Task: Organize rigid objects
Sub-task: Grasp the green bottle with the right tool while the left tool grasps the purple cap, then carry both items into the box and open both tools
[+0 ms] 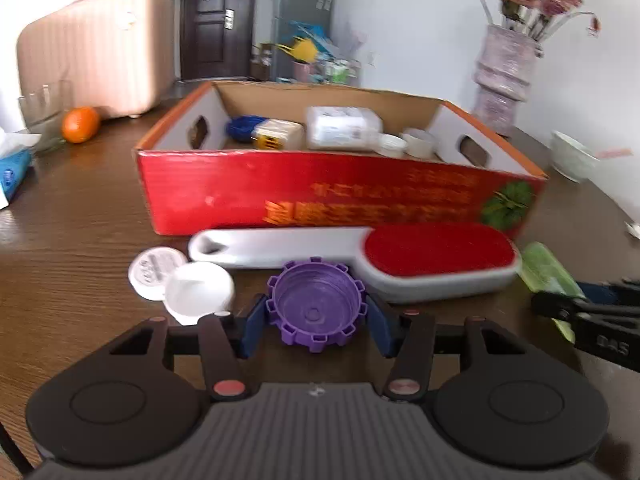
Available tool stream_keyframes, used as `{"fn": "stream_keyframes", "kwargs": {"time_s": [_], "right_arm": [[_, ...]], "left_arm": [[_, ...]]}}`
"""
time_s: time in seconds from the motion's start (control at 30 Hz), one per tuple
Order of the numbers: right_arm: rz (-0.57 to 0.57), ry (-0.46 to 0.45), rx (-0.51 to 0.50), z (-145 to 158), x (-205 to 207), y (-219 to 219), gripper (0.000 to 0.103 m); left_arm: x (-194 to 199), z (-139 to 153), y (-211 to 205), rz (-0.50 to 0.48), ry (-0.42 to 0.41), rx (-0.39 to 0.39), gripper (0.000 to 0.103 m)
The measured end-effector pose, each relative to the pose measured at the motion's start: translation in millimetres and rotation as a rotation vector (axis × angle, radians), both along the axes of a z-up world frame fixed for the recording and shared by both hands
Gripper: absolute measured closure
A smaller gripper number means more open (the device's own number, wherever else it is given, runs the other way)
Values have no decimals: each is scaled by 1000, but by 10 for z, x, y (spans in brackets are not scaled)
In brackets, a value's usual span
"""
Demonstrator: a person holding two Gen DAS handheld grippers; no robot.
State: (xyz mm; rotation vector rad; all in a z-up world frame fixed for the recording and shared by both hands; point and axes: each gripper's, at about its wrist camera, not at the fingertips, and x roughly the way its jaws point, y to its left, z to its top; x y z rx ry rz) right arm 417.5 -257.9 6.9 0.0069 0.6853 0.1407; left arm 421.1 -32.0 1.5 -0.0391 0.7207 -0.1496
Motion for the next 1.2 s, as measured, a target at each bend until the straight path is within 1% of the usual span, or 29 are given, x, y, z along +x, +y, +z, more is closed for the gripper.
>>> {"fn": "stream_keyframes", "kwargs": {"time_s": [0.07,0.17,0.27,0.4,0.53,0.77,0.87,1.0,1.1,1.2], "right_arm": [[27,6,-27,16,-31,37,73],[58,8,-1,18,-188,16,73],[86,-5,20,34,-473,4,73],[133,-18,-4,67,-881,66,73],[140,-58,15,162,-1222,102,73],[128,-194,32,482,-1836,177,73],[117,-224,42,551,-2018,203,73],[106,-225,41,559,-2136,268,73],[96,-231,28,598,-2127,289,73],[95,-249,25,663,-2033,257,73]], "left_arm": [[-107,19,3,2,0,5,50],[-344,43,33,9,-14,21,50],[-627,88,82,23,-9,18,50],[-1024,205,111,8,-21,-2,50],[-1399,354,117,10,-79,23,50],[-1950,648,213,-24,-190,-4,50],[-2049,685,239,-43,-211,-4,50],[-2073,688,279,-59,-217,-22,50],[-2004,712,339,-61,-224,-42,50],[-1812,793,443,-57,-237,-61,50]]}}
